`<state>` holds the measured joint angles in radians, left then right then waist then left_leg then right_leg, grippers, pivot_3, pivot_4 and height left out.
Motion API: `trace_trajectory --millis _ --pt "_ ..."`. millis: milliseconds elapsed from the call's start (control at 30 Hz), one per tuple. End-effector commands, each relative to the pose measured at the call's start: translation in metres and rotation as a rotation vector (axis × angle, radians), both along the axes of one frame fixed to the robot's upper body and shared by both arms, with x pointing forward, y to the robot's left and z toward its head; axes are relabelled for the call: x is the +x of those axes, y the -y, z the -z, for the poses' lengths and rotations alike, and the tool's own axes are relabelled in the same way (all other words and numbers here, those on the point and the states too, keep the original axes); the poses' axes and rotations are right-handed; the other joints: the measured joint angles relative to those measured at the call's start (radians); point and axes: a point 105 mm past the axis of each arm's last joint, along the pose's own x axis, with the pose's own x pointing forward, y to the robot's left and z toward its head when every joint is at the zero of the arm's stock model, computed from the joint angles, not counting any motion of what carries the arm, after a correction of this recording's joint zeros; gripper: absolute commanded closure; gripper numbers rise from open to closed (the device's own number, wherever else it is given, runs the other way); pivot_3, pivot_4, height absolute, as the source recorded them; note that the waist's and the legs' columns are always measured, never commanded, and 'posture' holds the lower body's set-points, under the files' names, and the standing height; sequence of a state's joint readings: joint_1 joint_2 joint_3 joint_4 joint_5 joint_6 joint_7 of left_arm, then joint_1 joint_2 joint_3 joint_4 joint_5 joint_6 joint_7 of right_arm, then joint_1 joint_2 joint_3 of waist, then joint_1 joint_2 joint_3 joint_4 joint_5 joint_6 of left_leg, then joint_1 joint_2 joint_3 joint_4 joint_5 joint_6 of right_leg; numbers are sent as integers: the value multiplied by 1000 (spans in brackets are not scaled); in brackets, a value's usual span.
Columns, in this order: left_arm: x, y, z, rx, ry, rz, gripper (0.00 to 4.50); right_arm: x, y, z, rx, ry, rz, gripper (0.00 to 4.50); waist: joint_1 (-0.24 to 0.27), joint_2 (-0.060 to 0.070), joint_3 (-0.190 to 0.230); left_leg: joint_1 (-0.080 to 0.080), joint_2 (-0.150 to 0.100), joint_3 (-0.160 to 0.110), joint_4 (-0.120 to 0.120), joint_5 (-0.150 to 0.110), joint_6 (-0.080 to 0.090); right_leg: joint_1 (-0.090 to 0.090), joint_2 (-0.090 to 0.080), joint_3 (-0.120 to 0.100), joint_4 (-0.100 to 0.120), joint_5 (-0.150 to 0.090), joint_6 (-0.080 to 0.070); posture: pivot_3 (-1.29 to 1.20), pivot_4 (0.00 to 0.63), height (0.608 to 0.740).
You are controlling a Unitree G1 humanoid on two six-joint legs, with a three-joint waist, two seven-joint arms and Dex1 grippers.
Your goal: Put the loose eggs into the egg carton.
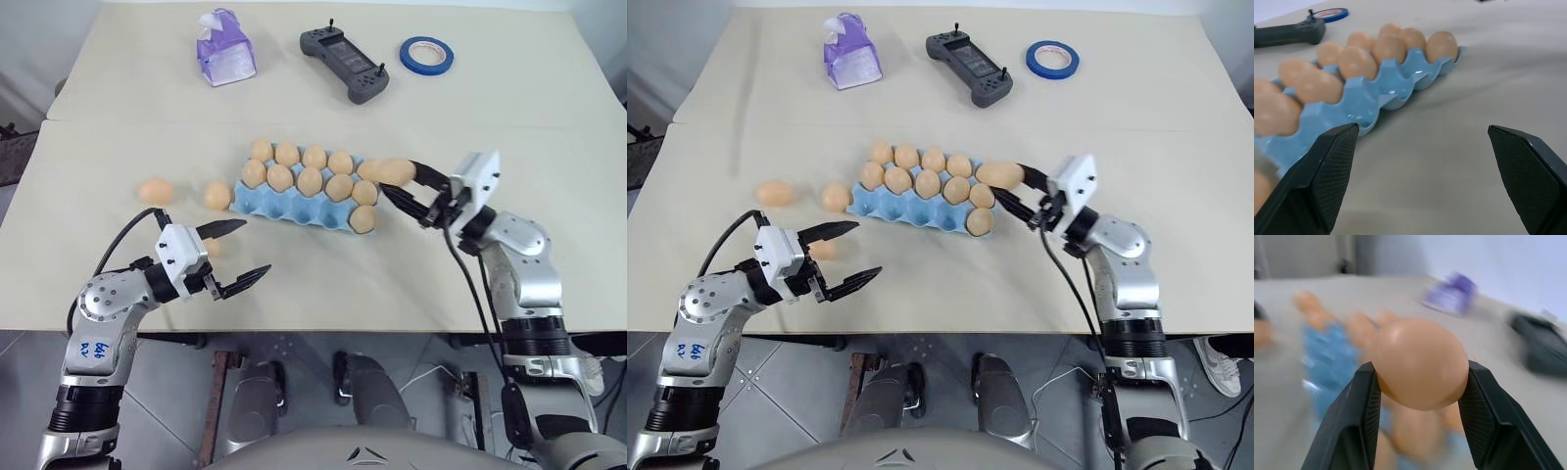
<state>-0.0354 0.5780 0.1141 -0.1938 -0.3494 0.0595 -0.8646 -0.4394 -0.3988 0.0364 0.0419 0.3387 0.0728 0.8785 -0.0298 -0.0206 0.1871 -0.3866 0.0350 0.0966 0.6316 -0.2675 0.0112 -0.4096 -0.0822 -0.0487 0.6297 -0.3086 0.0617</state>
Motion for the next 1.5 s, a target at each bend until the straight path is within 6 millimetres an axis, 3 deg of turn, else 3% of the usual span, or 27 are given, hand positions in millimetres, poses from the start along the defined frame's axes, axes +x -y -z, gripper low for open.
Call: trace_trajectory --millis 33,233,500,633,800,1067,1267,1500 --pt "-4 2 -11 -5 43 0 0 -1 -30 4 -80 32 -50 2460 0 0 0 0 0 0 0 0 0 0 0 0 0 0 0 0 150 740" --pt "-9 2 -11 -9 41 -25 0 5 -33 14 -126 14 -39 2460 0 0 0 -2 -2 -1 -1 -1 1 -1 -2 -1 -2 0 0 0 150 740" --pt "-14 -5 -15 -8 43 -73 0 -1 -24 6 -119 26 -74 32 -1 0 0 -2 -2 0 -1 -1 1 -1 -2 -1 -2 0 0 0 150 740" --pt "-16 -16 -18 -20 42 -134 0 -16 -13 1 -95 12 -153 32 0 0 0 -2 -2 0 -1 -1 1 -1 -2 -1 -2 0 0 0 150 740" --pt "-19 -56 -23 -60 40 -319 0 -38 0 7 -120 -5 -265 32 1 0 0 -2 -2 0 -2 -1 1 -1 -2 -2 -3 0 0 0 150 740" --pt "-52 -108 3 -58 -50 -532 0 -47 16 20 -130 54 -252 32 0 0 0 -1 -1 0 -2 -2 1 -1 -1 -1 -3 -1 -1 0 150 740" --pt "-54 -100 9 -61 -82 -498 0 -54 15 35 -109 30 -241 32 3 -1 0 -1 -2 -1 -1 -4 -4 0 -3 -1 -4 -1 -2 0 150 740" --pt "-28 -72 4 -79 -74 -399 0 -54 6 32 -95 36 -244 32 1 -1 0 -1 -2 -1 -2 -4 -4 0 -3 -2 -3 -1 -2 0 150 740"
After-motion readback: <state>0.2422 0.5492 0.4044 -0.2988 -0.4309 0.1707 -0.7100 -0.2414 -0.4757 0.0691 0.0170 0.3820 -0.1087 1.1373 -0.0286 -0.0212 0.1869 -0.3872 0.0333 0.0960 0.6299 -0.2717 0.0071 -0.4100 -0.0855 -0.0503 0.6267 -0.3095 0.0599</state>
